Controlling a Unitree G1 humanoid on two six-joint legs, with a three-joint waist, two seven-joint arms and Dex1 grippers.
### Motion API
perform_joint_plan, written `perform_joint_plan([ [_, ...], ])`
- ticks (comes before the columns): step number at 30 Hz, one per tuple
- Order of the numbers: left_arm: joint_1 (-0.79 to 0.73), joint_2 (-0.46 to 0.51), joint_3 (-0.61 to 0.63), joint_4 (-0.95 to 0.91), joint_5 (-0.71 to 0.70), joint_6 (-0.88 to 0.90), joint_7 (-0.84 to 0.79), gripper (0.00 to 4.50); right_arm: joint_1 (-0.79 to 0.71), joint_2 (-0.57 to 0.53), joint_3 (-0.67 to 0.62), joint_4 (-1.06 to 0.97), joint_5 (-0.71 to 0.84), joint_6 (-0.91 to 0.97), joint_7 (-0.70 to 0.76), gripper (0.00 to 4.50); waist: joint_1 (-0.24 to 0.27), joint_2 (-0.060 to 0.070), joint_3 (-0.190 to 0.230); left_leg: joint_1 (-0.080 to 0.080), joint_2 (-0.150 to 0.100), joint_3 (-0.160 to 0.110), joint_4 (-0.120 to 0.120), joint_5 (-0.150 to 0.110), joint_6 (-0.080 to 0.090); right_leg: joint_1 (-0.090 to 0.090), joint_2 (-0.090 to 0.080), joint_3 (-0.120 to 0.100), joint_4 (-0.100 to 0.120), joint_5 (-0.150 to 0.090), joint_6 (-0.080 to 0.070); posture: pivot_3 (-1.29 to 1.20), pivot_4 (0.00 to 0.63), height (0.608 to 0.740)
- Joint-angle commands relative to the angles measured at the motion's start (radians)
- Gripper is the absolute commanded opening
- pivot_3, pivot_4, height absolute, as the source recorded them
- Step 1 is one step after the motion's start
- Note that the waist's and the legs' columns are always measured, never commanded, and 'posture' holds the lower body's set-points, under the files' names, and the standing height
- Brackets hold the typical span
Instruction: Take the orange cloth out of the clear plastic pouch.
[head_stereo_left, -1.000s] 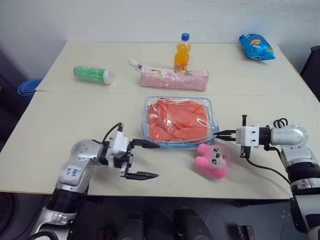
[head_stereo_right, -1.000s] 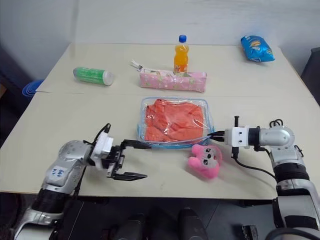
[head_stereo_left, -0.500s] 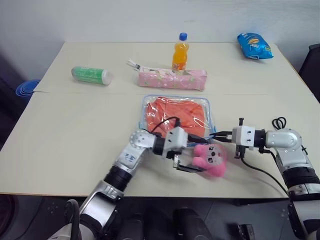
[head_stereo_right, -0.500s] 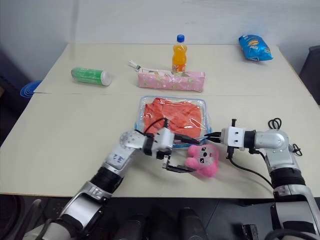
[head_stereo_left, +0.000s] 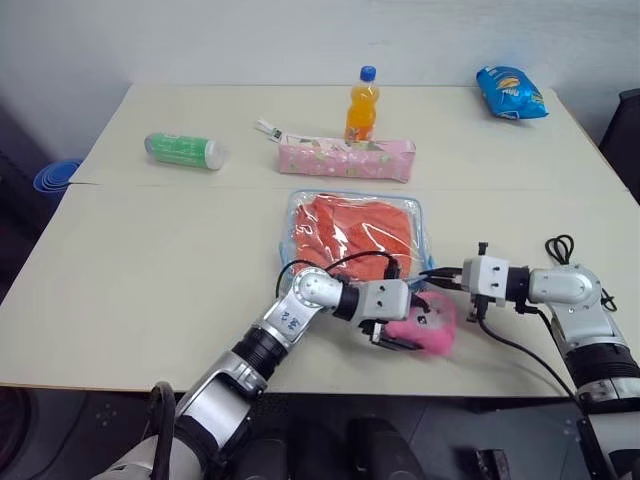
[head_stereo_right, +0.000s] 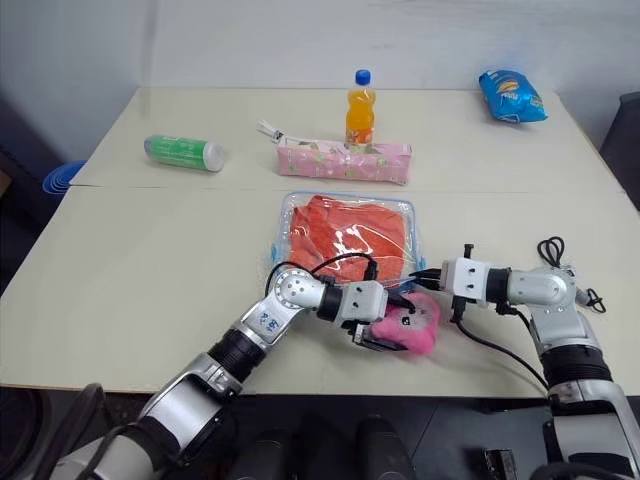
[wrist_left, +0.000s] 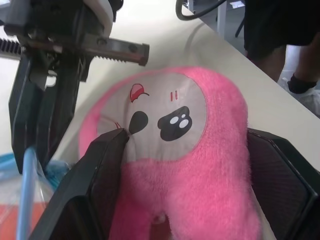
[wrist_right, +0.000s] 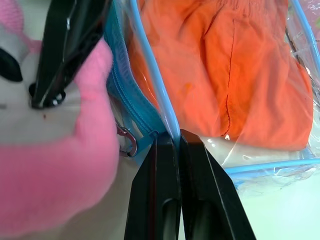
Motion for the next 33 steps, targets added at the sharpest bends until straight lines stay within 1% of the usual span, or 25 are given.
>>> perform_joint_plan([
  [1,0.054,0.068,0.02,-0.037,-0.008,-0.005,-0.027,2.99,0.013,-0.029,-0.03,-0.021,0.012,-0.003,-0.011,0.0,0.0,0.0,0.0,0.0,0.0,0.0,0.0,0.0,0.0,0.0,0.0,0.0,0.0,0.0,0.0,0.0,0.15,0.74],
  [2,0.062,0.079,0.024,-0.042,-0.009,-0.006,-0.024,2.88,0.015,-0.03,-0.03,-0.02,0.012,-0.005,-0.013,0.0,-0.001,0.0,0.0,0.0,0.0,0.0,0.0,0.0,0.0,0.0,0.0,0.0,0.0,0.0,0.0,0.0,0.15,0.74],
  [3,0.075,0.087,0.033,-0.054,-0.023,0.005,-0.026,2.51,0.016,-0.03,-0.029,-0.019,0.013,-0.006,-0.014,0.0,-0.001,0.0,0.0,0.0,0.0,0.0,0.0,0.0,0.0,0.0,0.0,0.0,0.0,0.0,0.0,0.0,0.15,0.74],
  [8,0.111,0.089,0.077,-0.108,-0.089,0.029,-0.02,1.06,0.019,-0.027,-0.027,-0.018,0.016,-0.007,-0.015,0.0,-0.001,0.0,0.0,0.001,0.0,0.0,0.0,0.0,0.0,0.0,0.0,0.0,0.0,0.0,0.0,0.0,0.15,0.74],
  [11,0.114,0.096,0.085,-0.118,-0.098,0.01,-0.024,0.22,0.017,-0.024,-0.024,-0.014,0.016,-0.009,-0.013,0.0,-0.001,0.0,0.0,0.0,0.0,0.0,0.0,0.0,0.0,0.0,0.0,0.0,0.0,0.0,0.0,0.0,0.15,0.74],
  [12,0.114,0.1,0.092,-0.12,-0.103,0.007,-0.025,0.02,0.015,-0.023,-0.024,-0.012,0.017,-0.008,-0.013,0.0,-0.001,0.0,0.0,0.0,0.0,0.0,0.0,0.0,0.0,0.0,0.0,0.0,0.0,0.0,0.0,0.0,0.15,0.74],
  [15,0.119,0.118,0.112,-0.137,-0.13,0.01,-0.043,0.02,0.011,-0.024,-0.023,-0.004,0.016,-0.012,-0.009,0.0,-0.001,0.0,0.0,0.0,0.0,0.0,0.0,0.0,0.0,0.0,0.0,0.0,0.0,0.0,0.0,0.0,0.15,0.74],
  [17,0.129,0.152,0.138,-0.17,-0.175,0.023,-0.082,0.02,0.009,-0.027,-0.024,0.005,0.015,-0.018,-0.005,0.0,-0.002,0.0,0.0,0.0,0.0,0.0,0.0,0.0,0.0,0.0,0.0,0.0,0.001,0.0,0.0,0.0,0.15,0.74],
  [18,0.134,0.175,0.157,-0.184,-0.195,0.031,-0.099,0.02,0.007,-0.03,-0.025,0.012,0.015,-0.021,-0.003,0.0,-0.003,0.0,0.0,0.0,0.0,0.0,0.0,0.0,0.0,0.0,0.0,0.0,0.001,0.0,0.0,0.0,0.15,0.74],
  [23,0.174,0.349,0.258,-0.217,-0.299,0.057,-0.237,0.02,0.002,-0.044,-0.035,0.038,0.014,-0.044,0.001,0.0,-0.004,0.0,0.0,0.0,0.0,0.0,0.0,0.0,-0.001,0.0,0.0,0.0,0.001,0.0,0.0,0.0,0.15,0.74],
  [27,0.186,0.494,0.359,-0.149,-0.372,0.082,-0.35,0.02,-0.002,-0.055,-0.038,0.061,0.018,-0.067,0.002,0.0,-0.004,0.0,0.0,0.0,0.0,-0.001,0.0,0.0,0.0,0.0,0.0,-0.001,0.0,0.0,0.0,0.0,0.15,0.74],
  [29,0.188,0.557,0.403,-0.086,-0.373,0.079,-0.371,0.02,-0.004,-0.061,-0.039,0.069,0.022,-0.078,0.005,0.0,-0.003,0.0,0.0,0.0,0.0,-0.001,0.0,0.0,0.0,0.0,-0.001,-0.001,0.0,0.0,0.0,0.0,0.15,0.74],
  [33,0.187,0.631,0.455,0.014,-0.366,0.072,-0.401,0.02,-0.001,-0.07,-0.037,0.076,0.025,-0.097,0.013,0.0,-0.004,0.0,0.0,0.0,0.0,-0.002,0.0,0.0,0.0,0.0,-0.001,-0.002,-0.001,0.0,0.0,0.0,0.15,0.74],
])
